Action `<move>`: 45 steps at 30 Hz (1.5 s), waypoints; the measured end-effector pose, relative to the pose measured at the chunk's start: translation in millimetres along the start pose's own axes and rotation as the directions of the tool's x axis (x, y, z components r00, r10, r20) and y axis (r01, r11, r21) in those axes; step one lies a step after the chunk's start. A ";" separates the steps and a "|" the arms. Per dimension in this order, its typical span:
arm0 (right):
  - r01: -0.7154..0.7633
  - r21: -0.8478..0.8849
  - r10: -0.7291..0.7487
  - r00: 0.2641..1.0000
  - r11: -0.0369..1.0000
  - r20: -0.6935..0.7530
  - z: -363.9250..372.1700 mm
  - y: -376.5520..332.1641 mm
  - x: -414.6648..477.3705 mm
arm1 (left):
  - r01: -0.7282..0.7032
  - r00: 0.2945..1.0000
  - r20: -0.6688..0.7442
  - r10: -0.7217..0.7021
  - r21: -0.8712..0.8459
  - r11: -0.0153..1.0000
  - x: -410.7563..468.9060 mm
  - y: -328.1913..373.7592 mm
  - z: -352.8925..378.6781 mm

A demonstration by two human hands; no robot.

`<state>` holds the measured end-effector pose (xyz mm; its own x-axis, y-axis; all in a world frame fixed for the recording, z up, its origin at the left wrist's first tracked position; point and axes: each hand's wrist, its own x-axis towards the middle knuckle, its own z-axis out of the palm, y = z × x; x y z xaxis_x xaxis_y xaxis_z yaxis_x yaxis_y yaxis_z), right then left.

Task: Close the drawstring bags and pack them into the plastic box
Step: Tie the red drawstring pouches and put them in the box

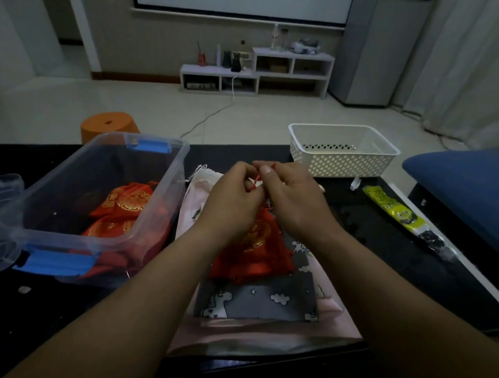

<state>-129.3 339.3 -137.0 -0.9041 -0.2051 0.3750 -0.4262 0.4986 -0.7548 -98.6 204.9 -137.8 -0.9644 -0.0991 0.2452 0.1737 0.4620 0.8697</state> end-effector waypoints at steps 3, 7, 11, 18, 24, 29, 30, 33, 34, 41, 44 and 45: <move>0.036 -0.013 -0.036 0.999 0.999 -0.011 1.4 2.3 -0.8 | -0.022 0.999 -0.045 0.020 -0.042 0.999 0.8 -0.1 2.4; 0.022 0.013 -0.023 1.000 1.000 0.012 -2.4 -0.9 -2.9 | -0.075 0.997 -0.029 0.072 -0.095 0.993 1.2 -2.2 2.8; -0.043 0.124 0.040 0.999 0.991 0.029 -5.1 -5.6 -6.3 | -0.048 0.999 -0.012 0.047 -0.133 0.990 0.9 0.3 2.7; -0.346 0.324 0.272 0.929 0.881 0.252 -11.7 2.2 -8.8 | 0.207 0.978 0.116 -0.173 -0.475 0.855 5.1 7.8 -13.8; -0.252 0.309 0.161 0.943 0.917 0.292 -3.6 5.6 -11.3 | 0.276 0.960 0.204 -0.193 -0.563 0.779 8.2 6.0 -19.7; -0.276 0.341 0.157 0.928 0.898 0.337 -7.0 5.5 -9.9 | 0.318 0.948 0.228 -0.222 -0.645 0.695 12.4 1.1 -27.3; -0.286 0.338 0.164 0.923 0.896 0.348 -7.9 5.3 -8.7 | 0.319 0.948 0.225 -0.227 -0.649 0.691 13.7 0.3 -28.9; -0.308 0.368 0.170 0.917 0.877 0.360 -7.6 2.8 -5.5 | 0.331 0.944 0.234 -0.234 -0.673 0.661 17.0 0.3 -29.6; -0.314 0.395 0.172 0.919 0.863 0.354 -7.0 2.5 -5.2 | 0.338 0.941 0.242 -0.236 -0.695 0.635 18.1 0.6 -28.7; -0.443 0.446 0.320 0.889 0.778 0.326 -4.5 6.0 -4.6 | 0.404 0.898 0.207 -0.389 -0.739 0.539 18.1 -6.7 -15.4; -0.501 0.327 0.407 0.857 0.801 0.315 -6.2 8.6 -7.2 | 0.307 0.939 -0.058 -0.340 -0.313 0.899 14.6 -17.2 -18.8; -0.506 0.300 0.420 0.854 0.809 0.309 -6.9 8.0 -7.9 | 0.239 0.956 -0.138 -0.258 -0.139 0.961 14.1 -19.5 -22.4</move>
<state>-125.3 350.8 -142.3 -0.9605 -0.2257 -0.1630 0.1034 0.2543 -0.9616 -111.1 174.8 -141.7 -0.9396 -0.3352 0.0690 -0.0363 0.2980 0.9539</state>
